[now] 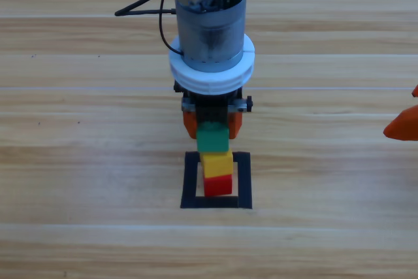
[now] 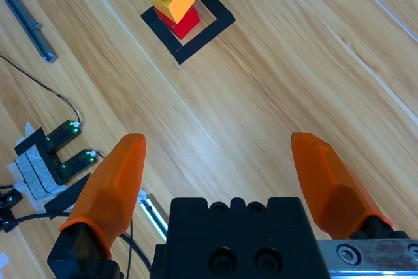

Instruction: Stack the blocks in the rectangular block: red at the bottom, yellow in the middle, green on top

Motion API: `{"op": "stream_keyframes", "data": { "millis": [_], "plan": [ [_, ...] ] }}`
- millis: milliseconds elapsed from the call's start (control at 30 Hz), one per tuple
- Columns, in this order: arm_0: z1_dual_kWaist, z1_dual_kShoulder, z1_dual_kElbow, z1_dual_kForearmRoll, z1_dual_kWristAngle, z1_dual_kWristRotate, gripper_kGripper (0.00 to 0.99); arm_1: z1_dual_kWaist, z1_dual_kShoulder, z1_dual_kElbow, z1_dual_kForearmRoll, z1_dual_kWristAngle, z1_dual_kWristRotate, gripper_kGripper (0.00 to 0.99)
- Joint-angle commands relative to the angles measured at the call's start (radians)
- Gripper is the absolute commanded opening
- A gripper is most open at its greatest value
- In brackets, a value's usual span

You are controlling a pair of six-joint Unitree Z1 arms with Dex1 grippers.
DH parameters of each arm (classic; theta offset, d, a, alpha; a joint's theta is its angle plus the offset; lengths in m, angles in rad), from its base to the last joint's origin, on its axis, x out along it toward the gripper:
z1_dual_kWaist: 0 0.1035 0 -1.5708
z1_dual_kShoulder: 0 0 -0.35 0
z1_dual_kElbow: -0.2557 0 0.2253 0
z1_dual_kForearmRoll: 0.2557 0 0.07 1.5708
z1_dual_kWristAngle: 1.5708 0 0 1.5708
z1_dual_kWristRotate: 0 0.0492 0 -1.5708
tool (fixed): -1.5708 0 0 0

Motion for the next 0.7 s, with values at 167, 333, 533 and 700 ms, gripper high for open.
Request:
{"op": "stream_keyframes", "data": {
  "millis": [167, 333, 533, 700],
  "plan": [
    [-0.030, 0.068, -0.018, 0.006, -0.008, 0.011, 0.000, -0.026, 0.064, 0.024, -0.016, 0.027, -0.010, 0.983],
    [-0.031, 0.075, -0.021, 0.006, -0.008, 0.011, 0.000, -0.026, 0.072, 0.024, -0.019, 0.027, -0.010, 0.983],
    [-0.031, 0.079, -0.024, 0.006, -0.008, 0.011, 0.000, -0.026, 0.076, 0.024, -0.021, 0.028, -0.010, 0.983],
    [-0.031, 0.083, -0.024, 0.006, -0.008, 0.010, 0.002, -0.026, 0.079, 0.024, -0.021, 0.030, -0.010, 0.983]
  ]
}}
